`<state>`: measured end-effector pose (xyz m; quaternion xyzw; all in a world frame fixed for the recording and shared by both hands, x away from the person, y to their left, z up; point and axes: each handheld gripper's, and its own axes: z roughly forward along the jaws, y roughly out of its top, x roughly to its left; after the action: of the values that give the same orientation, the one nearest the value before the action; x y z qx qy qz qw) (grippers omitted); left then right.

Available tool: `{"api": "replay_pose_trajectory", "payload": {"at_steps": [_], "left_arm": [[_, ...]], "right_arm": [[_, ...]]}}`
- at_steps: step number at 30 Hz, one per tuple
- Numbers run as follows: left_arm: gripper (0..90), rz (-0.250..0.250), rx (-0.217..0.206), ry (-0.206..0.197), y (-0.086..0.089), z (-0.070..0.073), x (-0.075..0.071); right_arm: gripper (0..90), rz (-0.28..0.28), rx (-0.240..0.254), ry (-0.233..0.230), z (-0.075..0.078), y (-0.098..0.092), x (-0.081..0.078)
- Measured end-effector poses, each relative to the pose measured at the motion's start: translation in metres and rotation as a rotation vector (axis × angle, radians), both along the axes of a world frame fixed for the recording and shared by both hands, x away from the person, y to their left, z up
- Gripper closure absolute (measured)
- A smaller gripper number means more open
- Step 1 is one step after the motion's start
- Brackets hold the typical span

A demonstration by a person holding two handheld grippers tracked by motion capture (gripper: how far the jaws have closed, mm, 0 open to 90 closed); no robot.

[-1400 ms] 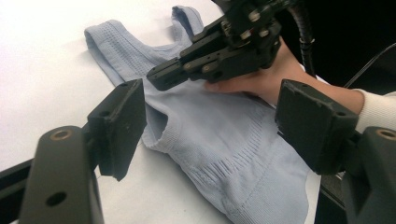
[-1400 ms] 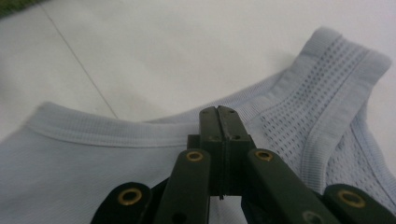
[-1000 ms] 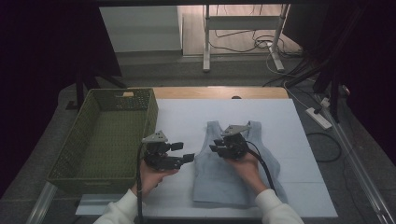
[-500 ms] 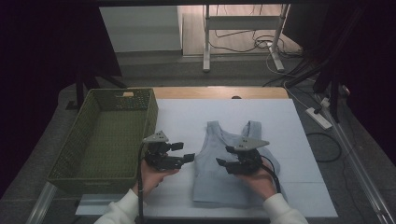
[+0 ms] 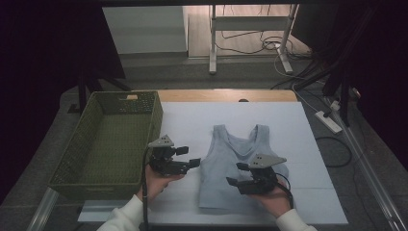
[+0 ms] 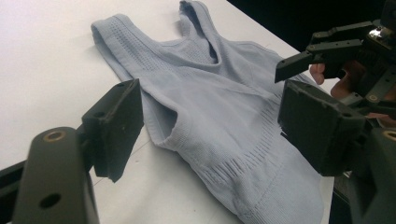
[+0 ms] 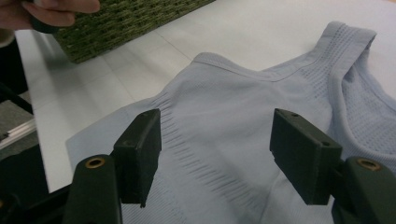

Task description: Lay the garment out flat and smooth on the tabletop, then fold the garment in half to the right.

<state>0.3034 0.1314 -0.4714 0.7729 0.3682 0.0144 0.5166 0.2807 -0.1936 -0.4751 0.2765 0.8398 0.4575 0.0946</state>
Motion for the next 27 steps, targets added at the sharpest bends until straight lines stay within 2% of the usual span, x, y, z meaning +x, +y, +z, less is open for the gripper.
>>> {"api": "replay_pose_trajectory", "payload": {"at_steps": [5, 13, 20, 27], "left_arm": [[22.7, -0.011, 0.020, -0.005, 0.000, -0.002, 0.000], [22.5, -0.009, 0.022, -0.006, 0.000, -0.004, 0.000], [22.0, -0.008, 0.021, 0.001, 0.000, -0.006, 0.001], [22.0, -0.006, 0.023, -0.003, -0.001, -0.005, 0.001]], "right_arm": [[34.3, 0.010, -0.011, -0.004, 0.000, -0.002, -0.004], [34.4, 0.022, 0.001, -0.022, 0.002, -0.002, -0.005], [34.3, 0.059, -0.005, -0.040, 0.006, 0.008, -0.008], [34.4, 0.091, -0.014, -0.040, 0.004, 0.016, -0.012]]}}
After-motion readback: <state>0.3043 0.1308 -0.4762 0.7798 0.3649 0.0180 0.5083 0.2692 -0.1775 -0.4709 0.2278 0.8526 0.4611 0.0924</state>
